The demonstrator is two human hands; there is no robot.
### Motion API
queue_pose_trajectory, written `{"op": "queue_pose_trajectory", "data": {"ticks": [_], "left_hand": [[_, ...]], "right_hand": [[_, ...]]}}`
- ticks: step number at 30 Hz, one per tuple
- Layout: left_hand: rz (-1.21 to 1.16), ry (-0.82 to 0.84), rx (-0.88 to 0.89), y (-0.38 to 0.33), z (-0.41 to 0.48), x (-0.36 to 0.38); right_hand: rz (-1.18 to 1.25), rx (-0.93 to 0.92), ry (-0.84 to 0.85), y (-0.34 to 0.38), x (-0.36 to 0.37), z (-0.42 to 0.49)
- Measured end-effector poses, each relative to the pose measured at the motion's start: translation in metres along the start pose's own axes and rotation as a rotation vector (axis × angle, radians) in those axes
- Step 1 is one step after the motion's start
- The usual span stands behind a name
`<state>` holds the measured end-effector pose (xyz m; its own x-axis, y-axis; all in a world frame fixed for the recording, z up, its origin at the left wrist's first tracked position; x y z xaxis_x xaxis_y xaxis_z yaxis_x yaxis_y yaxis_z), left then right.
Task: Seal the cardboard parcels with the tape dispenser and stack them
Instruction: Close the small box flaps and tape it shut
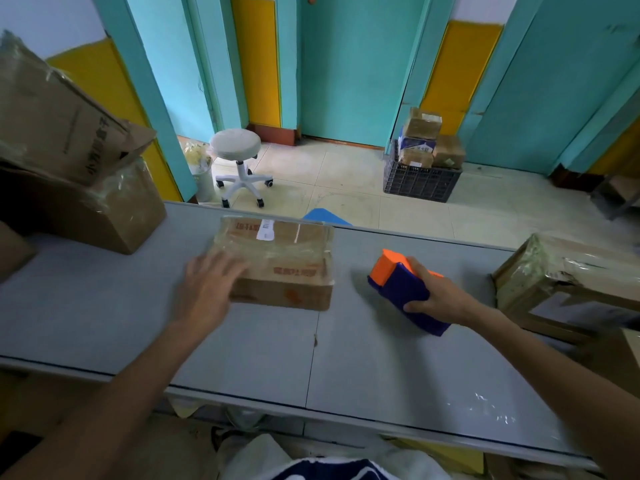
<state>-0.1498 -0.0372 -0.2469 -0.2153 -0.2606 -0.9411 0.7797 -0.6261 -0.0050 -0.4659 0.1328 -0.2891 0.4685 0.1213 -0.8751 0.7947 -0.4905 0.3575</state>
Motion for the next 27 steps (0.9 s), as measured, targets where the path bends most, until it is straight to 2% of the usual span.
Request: {"op": "queue_pose_trajectory", "data": {"ticks": [3, 5, 7, 10, 14, 18, 23, 25, 27], "left_hand": [[-0.144, -0.027, -0.341, 0.021, 0.008, -0.017], [-0.324, 0.058, -0.395, -0.013, 0.009, -0.014], [-0.424, 0.198, -0.388, -0.057, 0.005, 0.002], [-0.330, 0.314, -0.360, -0.092, 0.003, 0.025], [-0.193, 0.349, -0.257, -0.104, 0.002, 0.040], [-0.278, 0.294, -0.088, -0.090, 0.001, 0.034], [-0.359, 0.346, 0.195, -0.078, -0.009, 0.021], [-0.567, 0.223, 0.181, -0.078, -0.006, -0.003], [-0.905, 0.128, 0.038, -0.077, -0.002, -0.029]], "right_hand": [[0.091, -0.102, 0.007, 0.018, -0.017, -0.006], [0.142, -0.155, 0.031, 0.032, -0.025, -0.008], [0.170, -0.199, 0.058, 0.048, -0.028, -0.012], [0.223, -0.261, 0.107, 0.068, -0.027, -0.018], [0.293, -0.308, 0.173, 0.081, -0.024, -0.029], [0.345, -0.335, 0.232, 0.086, -0.026, -0.041], [0.353, -0.373, 0.422, 0.103, -0.014, -0.055], [0.333, -0.392, 0.476, 0.114, -0.009, -0.059], [0.316, -0.415, 0.505, 0.126, -0.007, -0.061]]}}
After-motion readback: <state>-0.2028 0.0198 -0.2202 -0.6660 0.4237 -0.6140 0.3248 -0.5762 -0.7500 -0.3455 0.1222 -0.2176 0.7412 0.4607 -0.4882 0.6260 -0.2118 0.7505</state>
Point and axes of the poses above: each hand's wrist, its own z-axis towards the middle knuckle, its own x-axis out of the palm, y = z × x, the point moved 10 cm from there along z, towards the middle knuckle, and after that the axes turned 5 degrees about -y, right-handed, at the moved point
